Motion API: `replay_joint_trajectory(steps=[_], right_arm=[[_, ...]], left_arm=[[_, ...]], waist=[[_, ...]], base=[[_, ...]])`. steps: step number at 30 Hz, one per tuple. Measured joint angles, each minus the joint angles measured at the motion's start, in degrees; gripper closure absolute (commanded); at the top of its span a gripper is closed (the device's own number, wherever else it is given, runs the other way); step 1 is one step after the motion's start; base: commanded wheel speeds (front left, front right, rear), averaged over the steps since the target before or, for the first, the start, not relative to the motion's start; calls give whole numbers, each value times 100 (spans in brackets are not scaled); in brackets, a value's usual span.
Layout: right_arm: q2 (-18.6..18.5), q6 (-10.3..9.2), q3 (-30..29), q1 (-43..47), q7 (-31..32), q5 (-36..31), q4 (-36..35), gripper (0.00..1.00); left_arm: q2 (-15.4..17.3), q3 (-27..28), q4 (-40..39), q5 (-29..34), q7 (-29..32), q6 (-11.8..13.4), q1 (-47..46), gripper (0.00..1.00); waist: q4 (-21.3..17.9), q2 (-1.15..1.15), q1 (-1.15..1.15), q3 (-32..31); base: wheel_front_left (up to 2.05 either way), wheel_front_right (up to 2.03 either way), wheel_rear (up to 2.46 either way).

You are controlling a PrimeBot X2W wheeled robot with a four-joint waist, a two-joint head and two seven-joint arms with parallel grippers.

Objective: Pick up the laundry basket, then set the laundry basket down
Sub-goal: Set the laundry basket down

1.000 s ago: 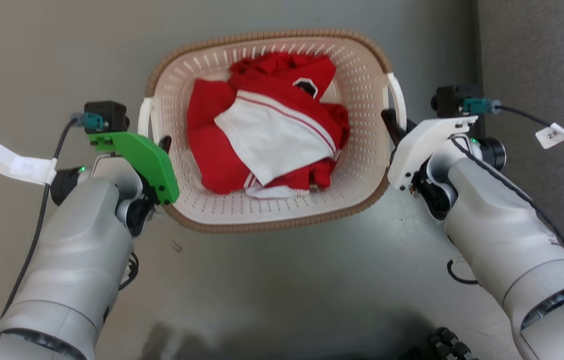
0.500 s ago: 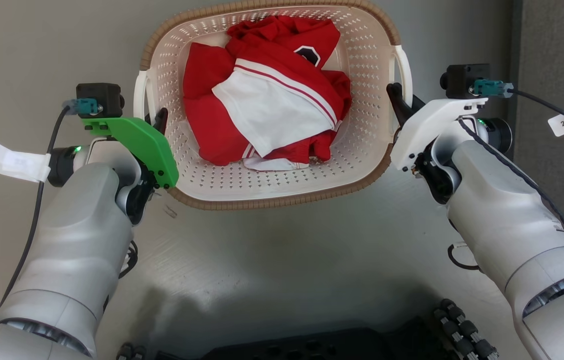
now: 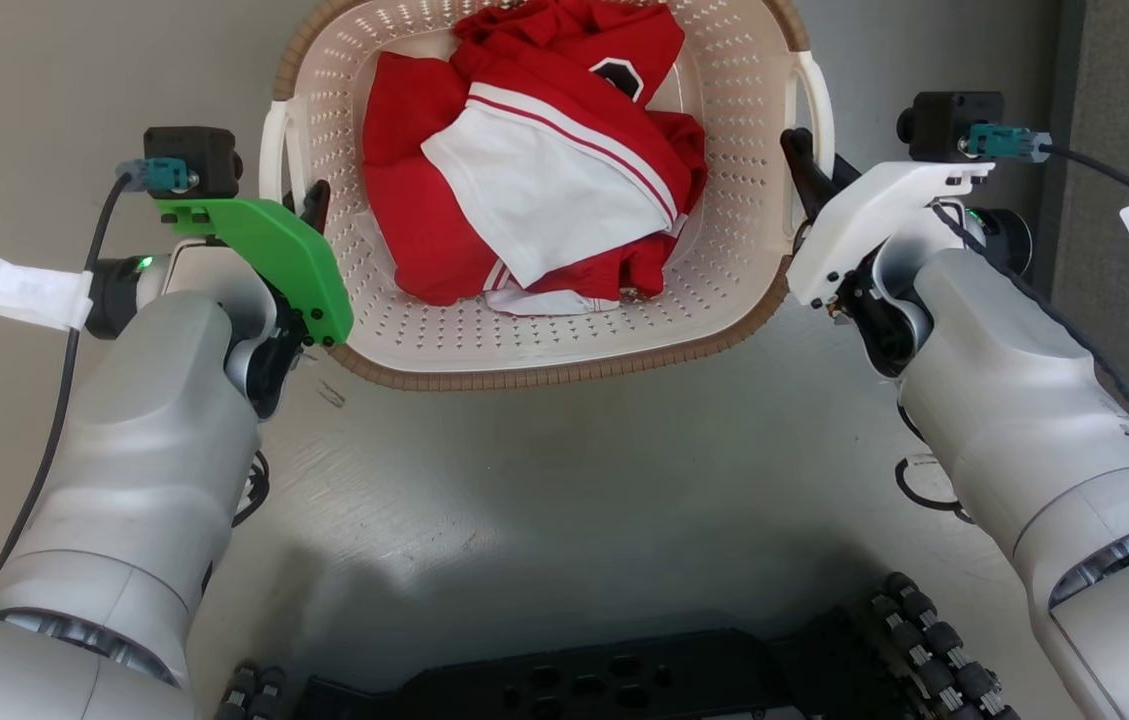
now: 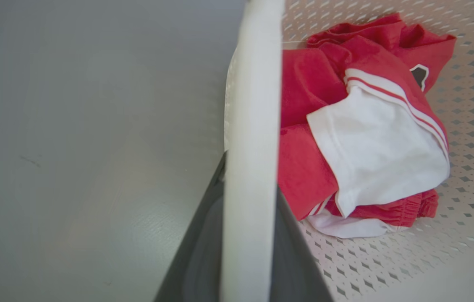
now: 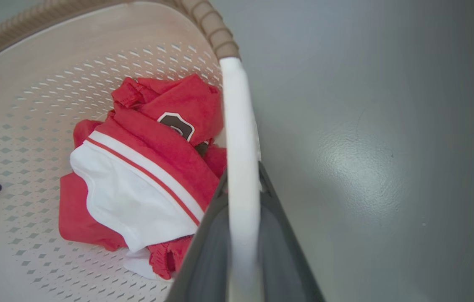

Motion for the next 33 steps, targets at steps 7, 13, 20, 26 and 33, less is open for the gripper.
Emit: replay_joint_trajectory(steps=[7,13,20,26,33], right_arm=[[-5,58,-20,-47,68,49,31,100],[-10,101,-16,-53,89,49,35,100],[-15,103,16,-58,164,49,79,100],[-130,96,29,-48,190,108,152,0],[-213,94,0,-35,41,224,136,0]], left_arm=[[-11,-29,77,-1,99,-2,-23,100],[-10,-53,100,-1,108,-2,-46,100],[-42,-132,101,-1,149,-2,-58,100],[25,-248,56,0,75,-4,-52,0],[65,-223,49,-66,-90,-4,-13,0]], waist=[[-5,0,0,31],[-5,0,0,33],[8,0,0,-29],[13,0,0,-130],[36,0,0,-256]], base=[[0,0,0],[0,0,0],[0,0,0],[0,0,0],[0,0,0]])
